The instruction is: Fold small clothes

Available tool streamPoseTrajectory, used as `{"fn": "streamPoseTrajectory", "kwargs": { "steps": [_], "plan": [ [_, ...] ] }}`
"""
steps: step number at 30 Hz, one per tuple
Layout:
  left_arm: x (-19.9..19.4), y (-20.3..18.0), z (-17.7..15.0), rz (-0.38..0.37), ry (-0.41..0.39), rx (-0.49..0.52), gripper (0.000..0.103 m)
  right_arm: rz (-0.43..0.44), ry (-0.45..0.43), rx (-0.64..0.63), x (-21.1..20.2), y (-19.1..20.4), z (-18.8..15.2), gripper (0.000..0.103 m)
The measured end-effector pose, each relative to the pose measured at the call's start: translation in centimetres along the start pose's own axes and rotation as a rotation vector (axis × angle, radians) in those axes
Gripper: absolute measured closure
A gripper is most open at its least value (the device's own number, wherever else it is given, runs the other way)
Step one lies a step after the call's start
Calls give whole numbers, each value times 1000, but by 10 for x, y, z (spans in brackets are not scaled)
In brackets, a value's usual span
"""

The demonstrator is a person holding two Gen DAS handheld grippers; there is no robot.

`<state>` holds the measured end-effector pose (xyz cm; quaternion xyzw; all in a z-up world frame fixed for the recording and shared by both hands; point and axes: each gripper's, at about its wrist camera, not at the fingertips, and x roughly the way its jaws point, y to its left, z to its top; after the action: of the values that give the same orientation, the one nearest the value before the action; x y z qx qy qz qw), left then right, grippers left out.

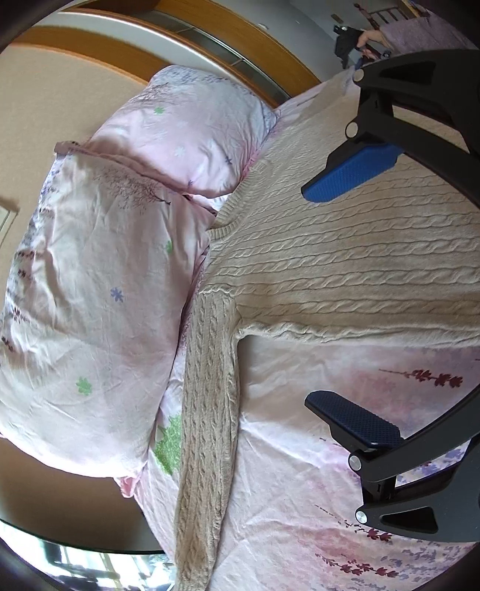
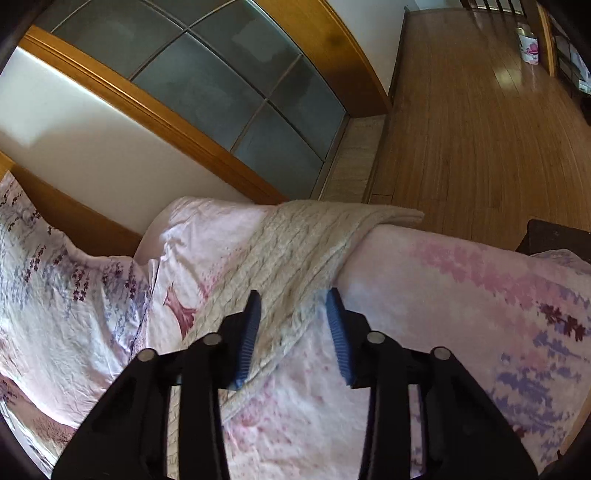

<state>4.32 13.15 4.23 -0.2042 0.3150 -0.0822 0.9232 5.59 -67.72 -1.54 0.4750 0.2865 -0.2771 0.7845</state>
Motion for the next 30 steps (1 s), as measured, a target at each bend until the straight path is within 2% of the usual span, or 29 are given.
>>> {"fn": "streamPoseTrajectory", "kwargs": {
  "steps": [1,3,5,6,8,10,12,13,15,16,17,18,19,20,22,24,26,30],
  "plan": [
    [1,8,3,-9,2,-34,1,-11,9,-7,7,0,4,95],
    [1,25,11,1,-5,-86,1,-22,-9,-11,9,6,6,96],
    [-3,39,19,27,-27,-111,1,13,-102,-112,-13,36,-3,97],
    [-7,45,23,34,-47,-119,1,62,-140,-203,-26,64,-15,97],
    [-15,57,29,47,-93,-146,1,216,-150,-355,-49,120,-50,97],
    [-22,71,35,57,-133,-205,1,397,-99,-509,-69,183,-102,97],
    [-28,84,39,67,-163,-272,1,577,17,-656,-82,241,-170,97],
    [-30,89,40,72,-175,-296,4,646,79,-733,-85,265,-207,94],
    [-31,98,42,87,-180,-328,9,744,230,-896,-87,303,-284,77],
    [-32,103,43,99,-180,-341,10,771,304,-970,-87,315,-317,53],
    [-34,110,44,110,-180,-355,11,806,354,-1013,-88,323,-340,40],
    [-36,119,45,117,-180,-376,11,840,368,-1032,-91,323,-353,38],
    [-39,131,47,123,-180,-407,11,859,360,-1046,-94,322,-360,34],
    [-42,141,48,134,-182,-434,11,862,333,-1059,-96,321,-361,26],
    [-45,164,53,172,-178,-484,11,829,255,-1067,-92,316,-353,20],
    [-47,185,60,192,-172,-531,11,780,219,-1050,-81,309,-342,19],
    [-47,208,65,205,-162,-601,20,729,190,-1018,-88,293,-322,18],
    [-43,248,63,173,-152,-802,24,654,156,-939,-92,265,-290,16]
  ]
}}
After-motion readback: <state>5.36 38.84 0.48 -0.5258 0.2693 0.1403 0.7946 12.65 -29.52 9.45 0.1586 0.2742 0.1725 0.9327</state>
